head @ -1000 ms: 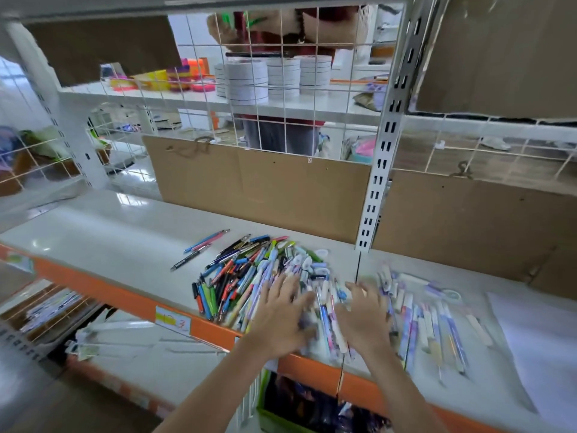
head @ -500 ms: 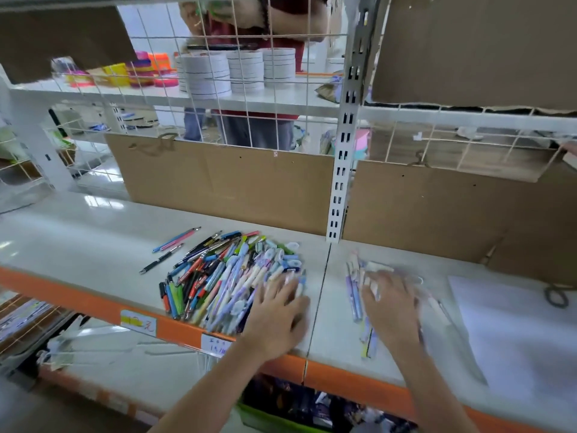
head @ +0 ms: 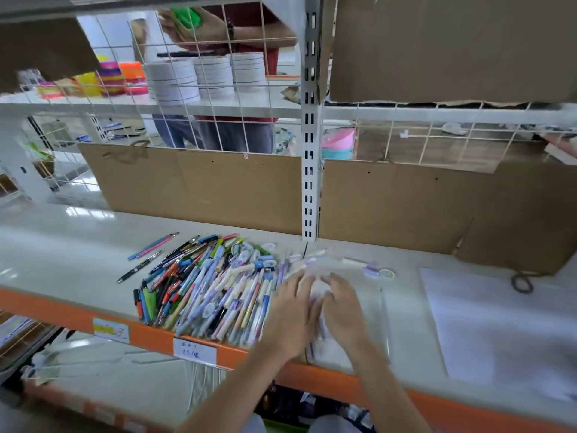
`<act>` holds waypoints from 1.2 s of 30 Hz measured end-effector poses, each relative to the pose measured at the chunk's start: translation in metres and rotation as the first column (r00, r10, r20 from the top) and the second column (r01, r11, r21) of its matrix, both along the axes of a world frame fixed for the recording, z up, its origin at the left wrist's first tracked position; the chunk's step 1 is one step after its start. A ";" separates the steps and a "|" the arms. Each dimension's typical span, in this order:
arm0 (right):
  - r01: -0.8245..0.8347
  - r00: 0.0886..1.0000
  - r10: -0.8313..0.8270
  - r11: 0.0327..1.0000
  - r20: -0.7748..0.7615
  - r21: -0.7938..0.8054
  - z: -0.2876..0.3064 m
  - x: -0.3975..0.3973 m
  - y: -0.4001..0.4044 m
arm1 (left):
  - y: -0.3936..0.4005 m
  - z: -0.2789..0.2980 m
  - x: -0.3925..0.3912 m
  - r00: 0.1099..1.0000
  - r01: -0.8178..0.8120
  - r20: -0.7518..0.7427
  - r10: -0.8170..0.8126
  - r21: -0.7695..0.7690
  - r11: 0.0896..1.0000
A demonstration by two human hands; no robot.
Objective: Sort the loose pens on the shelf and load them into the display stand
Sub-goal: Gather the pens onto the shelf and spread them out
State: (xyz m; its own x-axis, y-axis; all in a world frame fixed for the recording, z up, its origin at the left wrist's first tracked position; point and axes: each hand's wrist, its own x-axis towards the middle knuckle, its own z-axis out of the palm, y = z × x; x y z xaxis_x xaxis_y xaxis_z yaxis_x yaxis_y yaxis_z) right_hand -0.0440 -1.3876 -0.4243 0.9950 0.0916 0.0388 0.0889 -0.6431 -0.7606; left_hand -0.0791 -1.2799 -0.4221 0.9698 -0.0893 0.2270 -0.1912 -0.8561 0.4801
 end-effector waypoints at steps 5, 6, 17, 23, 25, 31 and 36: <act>0.264 0.965 -0.255 0.938 0.069 -0.226 0.006 -0.002 -0.075 | -0.012 -0.012 0.014 0.983 0.088 -0.179 -0.024 0.360 0.929; 0.263 0.963 -0.269 0.922 0.018 -0.283 0.006 -0.007 -0.082 | -0.011 -0.012 0.015 0.979 0.104 -0.202 -0.030 0.368 0.924; -0.170 0.985 0.170 0.983 -0.005 -0.075 0.001 -0.008 -0.004 | 0.065 -0.008 0.001 0.998 0.042 -0.059 -0.023 0.354 0.934; 0.208 0.978 -0.198 0.929 0.065 -0.306 0.013 0.065 -0.059 | 0.077 -0.010 -0.008 0.997 0.001 0.080 -0.021 0.244 0.970; 0.207 0.972 -0.232 0.914 -0.032 -0.348 0.006 0.068 -0.064 | 0.076 -0.012 -0.011 0.999 -0.014 0.054 0.000 0.257 0.966; -0.080 0.996 0.087 0.942 0.008 -0.326 -0.012 0.020 -0.005 | 0.065 -0.012 -0.012 0.998 -0.055 0.005 0.056 0.286 0.957; -0.059 0.989 0.082 0.981 0.122 -0.183 0.010 0.047 0.018 | 0.085 -0.005 -0.011 0.979 -0.123 0.178 0.097 0.142 0.982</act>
State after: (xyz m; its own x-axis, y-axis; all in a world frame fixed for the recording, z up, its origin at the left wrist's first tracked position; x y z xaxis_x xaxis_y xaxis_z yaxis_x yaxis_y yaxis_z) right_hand 0.0030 -1.3697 -0.4143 0.9736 0.1783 0.1422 0.2281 -0.7557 -0.6139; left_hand -0.0899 -1.1947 -0.4274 0.9243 -0.0301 0.3805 -0.1588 -0.9368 0.3117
